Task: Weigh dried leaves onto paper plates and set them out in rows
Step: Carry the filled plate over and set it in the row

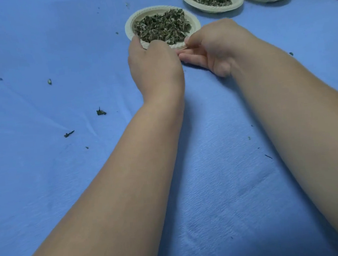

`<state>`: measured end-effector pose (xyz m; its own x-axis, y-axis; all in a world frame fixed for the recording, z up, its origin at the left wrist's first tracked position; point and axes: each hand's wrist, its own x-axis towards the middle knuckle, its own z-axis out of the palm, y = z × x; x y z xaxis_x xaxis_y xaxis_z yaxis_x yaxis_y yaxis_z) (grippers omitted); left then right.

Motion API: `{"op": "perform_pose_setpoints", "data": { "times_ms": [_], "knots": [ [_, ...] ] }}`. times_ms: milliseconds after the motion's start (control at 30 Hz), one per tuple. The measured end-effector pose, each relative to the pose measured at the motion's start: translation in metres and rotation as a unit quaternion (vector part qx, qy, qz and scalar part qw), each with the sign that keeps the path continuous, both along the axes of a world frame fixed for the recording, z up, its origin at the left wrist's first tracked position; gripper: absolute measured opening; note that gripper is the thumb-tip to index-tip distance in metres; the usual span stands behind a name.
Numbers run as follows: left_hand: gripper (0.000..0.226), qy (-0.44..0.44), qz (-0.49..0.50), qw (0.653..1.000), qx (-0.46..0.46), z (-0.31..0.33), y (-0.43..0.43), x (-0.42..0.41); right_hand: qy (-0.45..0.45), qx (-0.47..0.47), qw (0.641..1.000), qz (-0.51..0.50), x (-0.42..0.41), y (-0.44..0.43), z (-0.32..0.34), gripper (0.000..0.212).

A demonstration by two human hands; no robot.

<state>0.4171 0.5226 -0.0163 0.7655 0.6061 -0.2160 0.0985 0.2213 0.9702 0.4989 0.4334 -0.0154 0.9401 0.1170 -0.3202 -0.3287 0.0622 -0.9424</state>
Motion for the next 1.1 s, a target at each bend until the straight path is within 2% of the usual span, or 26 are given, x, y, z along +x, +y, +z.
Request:
{"op": "perform_pose_setpoints", "data": {
  "times_ms": [433,667,1100],
  "knots": [
    [0.053,0.011,-0.018,0.999,-0.042,-0.002,0.000,0.000,-0.006,0.006,1.000,-0.006,0.038,0.027,0.001,0.025],
    [0.052,-0.011,-0.008,0.990,-0.139,-0.005,0.008,0.010,-0.006,0.004,1.000,-0.011,0.050,0.035,0.000,0.029],
    [0.055,-0.025,-0.018,0.993,-0.110,-0.015,0.004,0.017,-0.009,-0.001,0.999,-0.052,0.059,0.039,0.001,0.036]
  ]
}}
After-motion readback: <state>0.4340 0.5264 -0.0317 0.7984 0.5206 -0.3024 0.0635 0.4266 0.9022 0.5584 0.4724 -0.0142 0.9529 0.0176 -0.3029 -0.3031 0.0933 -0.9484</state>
